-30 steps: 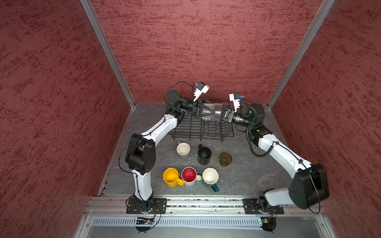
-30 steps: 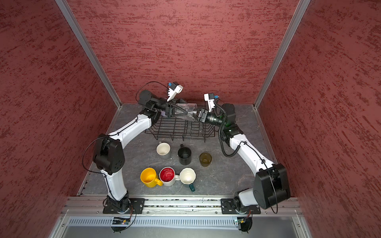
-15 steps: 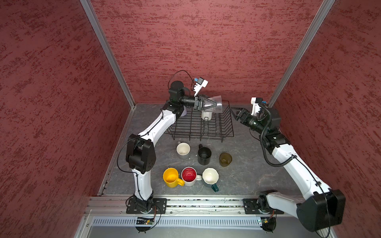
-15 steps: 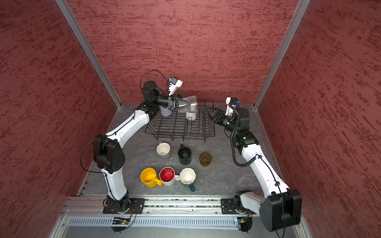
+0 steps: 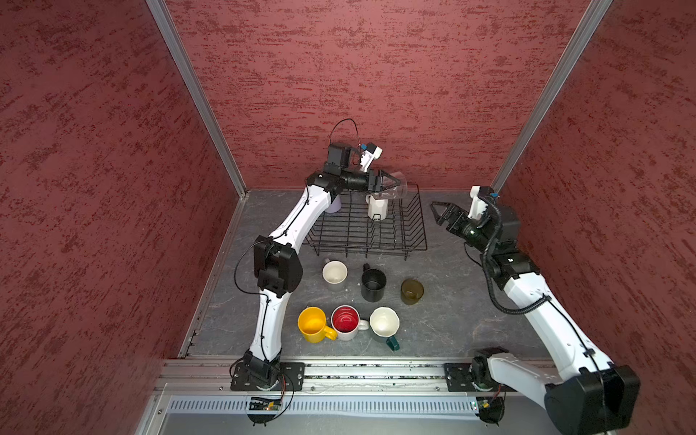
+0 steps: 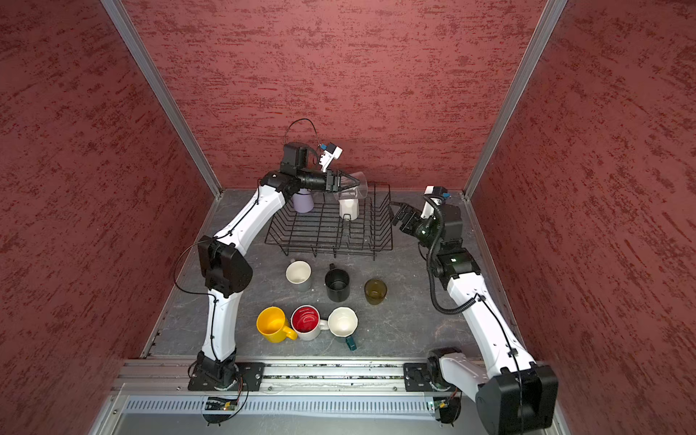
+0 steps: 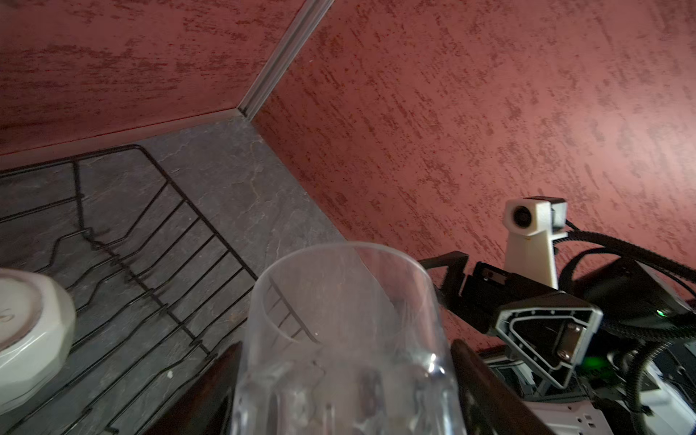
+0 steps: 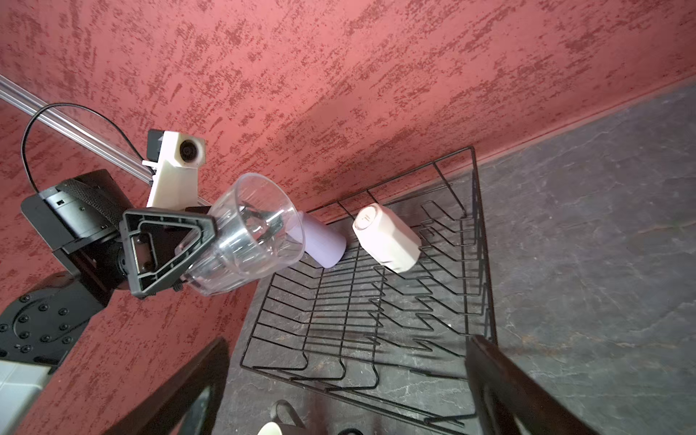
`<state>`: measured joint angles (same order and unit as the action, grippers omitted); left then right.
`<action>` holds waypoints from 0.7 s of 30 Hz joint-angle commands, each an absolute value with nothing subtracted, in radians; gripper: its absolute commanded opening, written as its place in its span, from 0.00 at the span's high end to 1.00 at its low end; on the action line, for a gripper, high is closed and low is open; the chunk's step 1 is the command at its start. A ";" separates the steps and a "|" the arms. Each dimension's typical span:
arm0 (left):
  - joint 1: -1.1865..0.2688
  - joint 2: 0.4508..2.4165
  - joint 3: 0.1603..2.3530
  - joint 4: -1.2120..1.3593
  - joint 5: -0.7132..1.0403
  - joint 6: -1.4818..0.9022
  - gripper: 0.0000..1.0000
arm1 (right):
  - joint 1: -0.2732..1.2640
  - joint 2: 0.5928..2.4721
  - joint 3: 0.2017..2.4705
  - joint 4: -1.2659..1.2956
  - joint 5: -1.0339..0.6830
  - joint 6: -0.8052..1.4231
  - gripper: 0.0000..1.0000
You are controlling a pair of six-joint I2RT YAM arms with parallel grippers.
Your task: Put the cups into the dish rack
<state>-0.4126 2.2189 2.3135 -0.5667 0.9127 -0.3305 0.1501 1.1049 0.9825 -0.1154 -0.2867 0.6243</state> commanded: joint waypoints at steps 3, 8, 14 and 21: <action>-0.423 2.276 2.438 -0.790 0.754 -0.250 1.00 | 0.140 1.101 0.978 -0.169 -0.251 0.578 0.01; -0.425 2.315 2.486 -0.896 0.650 -0.207 1.00 | 0.139 1.100 0.974 -0.191 -0.242 0.554 0.01; -0.429 2.338 2.506 -0.985 0.606 -0.190 1.00 | 0.139 1.107 0.960 -0.185 -0.249 0.550 0.01; -0.441 2.353 2.506 -1.095 0.509 -0.147 1.00 | 0.139 1.117 0.950 -0.176 -0.264 0.552 0.01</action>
